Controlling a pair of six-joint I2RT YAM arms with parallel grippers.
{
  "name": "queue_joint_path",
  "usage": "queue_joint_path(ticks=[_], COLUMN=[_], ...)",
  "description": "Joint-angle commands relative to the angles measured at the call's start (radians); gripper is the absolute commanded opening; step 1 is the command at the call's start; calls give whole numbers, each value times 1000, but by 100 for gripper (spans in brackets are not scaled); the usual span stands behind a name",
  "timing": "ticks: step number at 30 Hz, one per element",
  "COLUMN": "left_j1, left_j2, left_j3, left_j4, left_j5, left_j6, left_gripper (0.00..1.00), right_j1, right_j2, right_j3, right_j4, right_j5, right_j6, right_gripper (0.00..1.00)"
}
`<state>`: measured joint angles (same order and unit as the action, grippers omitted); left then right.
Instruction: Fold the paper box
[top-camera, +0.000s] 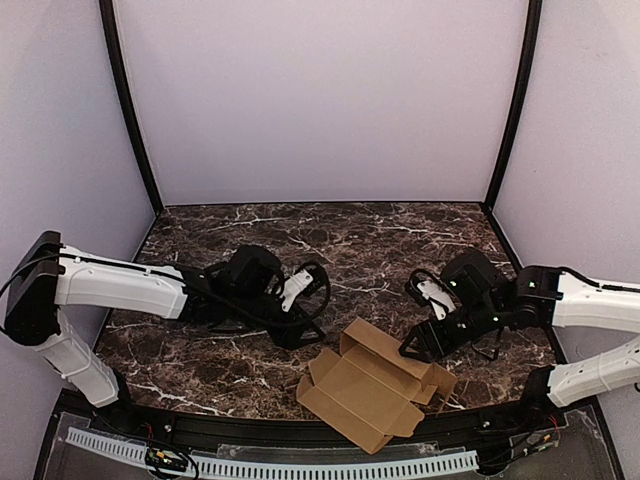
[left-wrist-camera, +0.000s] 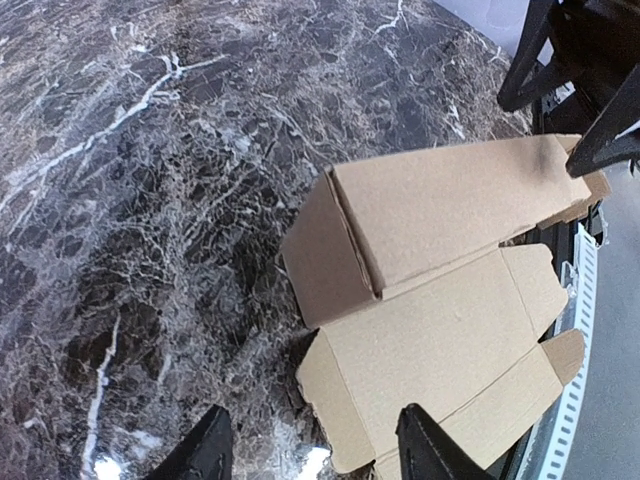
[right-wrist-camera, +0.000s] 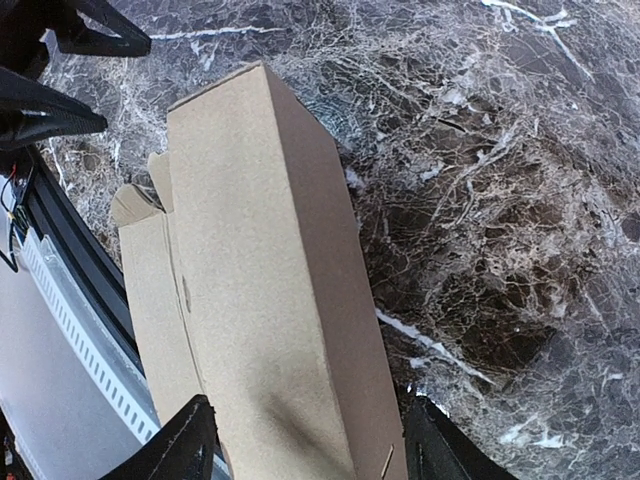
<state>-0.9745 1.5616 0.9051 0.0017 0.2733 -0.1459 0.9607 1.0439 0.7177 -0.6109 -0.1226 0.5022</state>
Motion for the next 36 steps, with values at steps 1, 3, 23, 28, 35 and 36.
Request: queue_joint_path(ticks=[1, 3, 23, 28, 35, 36], left_j1=[-48, -68, -136, -160, -184, -187], left_j2=[16, 27, 220, 251, 305, 308], left_j3=[-86, -119, -240, -247, -264, -263], left_j4=[154, 236, 823, 899, 993, 995], left_j5=[1, -37, -302, -306, -373, -386], left_j6=[-11, -17, 8, -2, -12, -9], left_gripper=[57, 57, 49, 48, 43, 42], right_j1=[-7, -7, -7, -7, -7, -7], right_j2=[18, 20, -45, -44, -28, -26], right_j3=[33, 34, 5, 5, 17, 17], right_j4=[28, 36, 62, 64, 67, 68], right_j5=[8, 12, 34, 34, 32, 32], right_j6=[-24, -20, 19, 24, 24, 24], right_gripper=[64, 64, 64, 64, 63, 63])
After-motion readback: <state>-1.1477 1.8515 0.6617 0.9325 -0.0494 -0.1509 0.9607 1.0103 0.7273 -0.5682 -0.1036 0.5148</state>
